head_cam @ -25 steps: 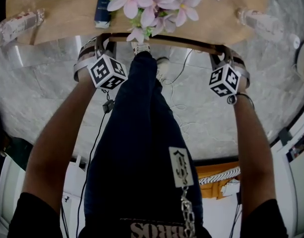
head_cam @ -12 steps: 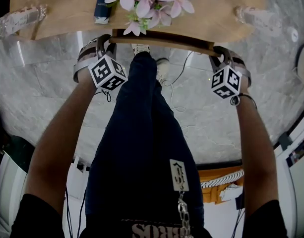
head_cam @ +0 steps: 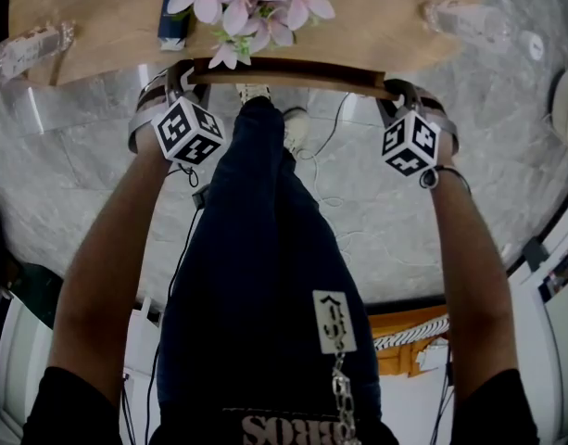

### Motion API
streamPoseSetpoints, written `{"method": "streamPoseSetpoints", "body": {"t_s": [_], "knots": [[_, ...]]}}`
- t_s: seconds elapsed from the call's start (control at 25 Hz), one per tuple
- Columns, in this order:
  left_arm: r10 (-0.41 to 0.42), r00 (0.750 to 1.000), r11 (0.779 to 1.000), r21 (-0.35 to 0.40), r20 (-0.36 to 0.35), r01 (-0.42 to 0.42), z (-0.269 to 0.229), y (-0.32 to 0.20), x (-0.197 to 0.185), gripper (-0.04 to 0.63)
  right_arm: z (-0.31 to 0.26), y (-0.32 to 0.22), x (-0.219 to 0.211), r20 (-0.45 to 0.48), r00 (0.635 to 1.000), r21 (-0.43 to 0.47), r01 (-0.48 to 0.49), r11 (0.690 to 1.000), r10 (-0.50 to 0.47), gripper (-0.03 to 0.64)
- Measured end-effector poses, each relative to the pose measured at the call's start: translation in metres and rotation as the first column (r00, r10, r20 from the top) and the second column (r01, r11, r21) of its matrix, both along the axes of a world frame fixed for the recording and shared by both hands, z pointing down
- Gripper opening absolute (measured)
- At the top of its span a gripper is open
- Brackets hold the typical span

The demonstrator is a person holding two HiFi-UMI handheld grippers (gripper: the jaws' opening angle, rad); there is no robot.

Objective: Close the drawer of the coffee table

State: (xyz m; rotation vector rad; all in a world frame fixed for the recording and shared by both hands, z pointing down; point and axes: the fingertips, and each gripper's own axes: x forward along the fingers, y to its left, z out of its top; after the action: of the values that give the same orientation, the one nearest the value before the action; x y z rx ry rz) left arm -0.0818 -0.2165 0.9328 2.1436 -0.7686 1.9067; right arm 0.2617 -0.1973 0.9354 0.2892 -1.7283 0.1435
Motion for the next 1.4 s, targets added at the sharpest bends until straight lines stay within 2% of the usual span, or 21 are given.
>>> {"method": "streamPoseSetpoints", "body": {"t_s": [0.24, 0.44, 0.84, 1.4], "knots": [[-0.129, 0.991, 0.991, -0.029, -0.026, 0.128, 0.001, 0.008, -0.001, 0.175, -0.001, 0.006, 0.0, -0.003, 0.999, -0.016, -0.051, 0.999, 0.051, 0.124], [-0.171, 0.985, 0.985, -0.039, -0.024, 0.17, 0.0, 0.02, -0.003, 0.16, -0.001, 0.018, -0.002, -0.007, 0.998, -0.027, -0.065, 0.998, 0.065, 0.126], [-0.188, 0.982, 0.979, -0.081, -0.018, 0.186, 0.0, 0.069, -0.005, 0.158, 0.0, 0.068, -0.004, -0.006, 0.999, -0.075, -0.048, 0.996, 0.047, 0.123], [-0.171, 0.985, 0.981, -0.094, -0.032, 0.167, 0.004, 0.098, -0.005, 0.153, 0.003, 0.096, -0.004, -0.024, 0.999, -0.083, -0.041, 0.996, 0.039, 0.123]]}}
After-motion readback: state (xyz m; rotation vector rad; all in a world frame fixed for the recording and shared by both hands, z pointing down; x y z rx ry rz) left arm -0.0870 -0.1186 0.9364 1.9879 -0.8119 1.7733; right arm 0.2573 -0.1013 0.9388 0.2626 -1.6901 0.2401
